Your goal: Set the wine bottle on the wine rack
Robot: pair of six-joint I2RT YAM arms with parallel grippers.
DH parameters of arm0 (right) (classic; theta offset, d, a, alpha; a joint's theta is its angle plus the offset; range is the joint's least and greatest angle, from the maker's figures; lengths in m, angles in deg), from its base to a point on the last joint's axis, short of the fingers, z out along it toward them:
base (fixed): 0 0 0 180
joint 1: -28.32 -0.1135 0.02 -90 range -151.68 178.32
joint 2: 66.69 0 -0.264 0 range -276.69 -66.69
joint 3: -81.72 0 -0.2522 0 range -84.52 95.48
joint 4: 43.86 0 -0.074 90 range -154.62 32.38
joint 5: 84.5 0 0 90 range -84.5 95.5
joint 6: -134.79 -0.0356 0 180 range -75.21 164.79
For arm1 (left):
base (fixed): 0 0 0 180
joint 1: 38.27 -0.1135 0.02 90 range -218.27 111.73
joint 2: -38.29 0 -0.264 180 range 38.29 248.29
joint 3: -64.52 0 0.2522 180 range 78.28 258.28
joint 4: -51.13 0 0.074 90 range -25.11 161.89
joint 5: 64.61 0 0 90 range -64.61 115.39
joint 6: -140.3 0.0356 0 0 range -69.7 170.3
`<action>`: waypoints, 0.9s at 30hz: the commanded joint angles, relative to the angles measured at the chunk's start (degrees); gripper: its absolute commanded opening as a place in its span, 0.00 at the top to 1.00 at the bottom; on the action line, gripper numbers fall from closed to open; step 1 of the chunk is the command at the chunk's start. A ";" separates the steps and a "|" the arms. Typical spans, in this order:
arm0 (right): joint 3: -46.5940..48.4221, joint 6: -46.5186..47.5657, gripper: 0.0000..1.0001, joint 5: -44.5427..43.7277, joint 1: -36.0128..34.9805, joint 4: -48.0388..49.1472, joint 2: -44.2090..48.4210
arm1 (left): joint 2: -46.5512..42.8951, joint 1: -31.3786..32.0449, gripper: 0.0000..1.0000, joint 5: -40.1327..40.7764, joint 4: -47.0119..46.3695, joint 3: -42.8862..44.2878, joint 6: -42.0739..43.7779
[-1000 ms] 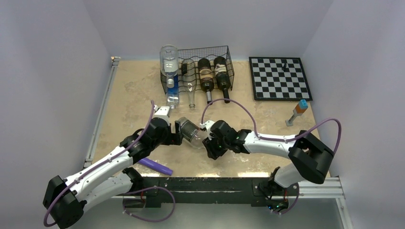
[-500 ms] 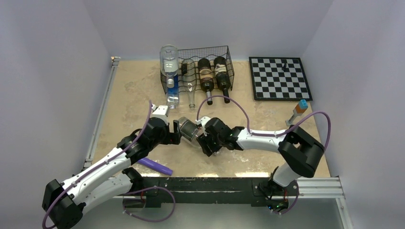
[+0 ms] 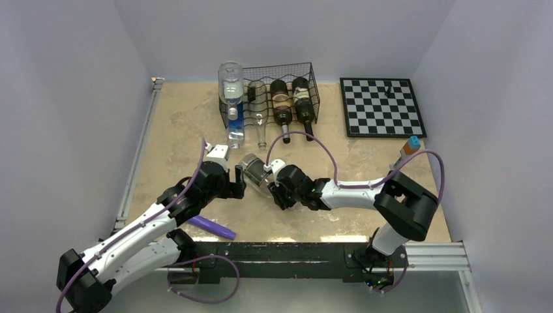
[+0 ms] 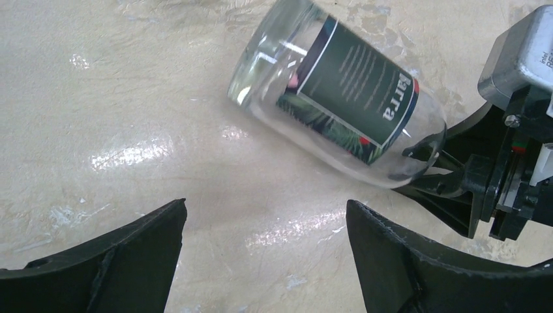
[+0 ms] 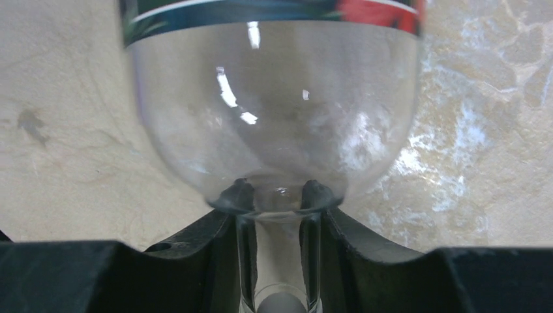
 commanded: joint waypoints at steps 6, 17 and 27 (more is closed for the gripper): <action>0.43 -1.20 1.00 -5.04 0.08 3.97 -3.82 | -2.03 -0.35 0.04 1.80 1.76 3.06 1.59; 1.08 -0.41 1.00 -6.63 -0.42 0.75 2.28 | -2.85 -0.32 0.04 2.31 2.18 3.24 1.51; 2.35 -1.16 1.00 -6.85 -0.95 -5.95 15.72 | -4.08 -0.35 0.05 3.69 1.82 3.24 1.28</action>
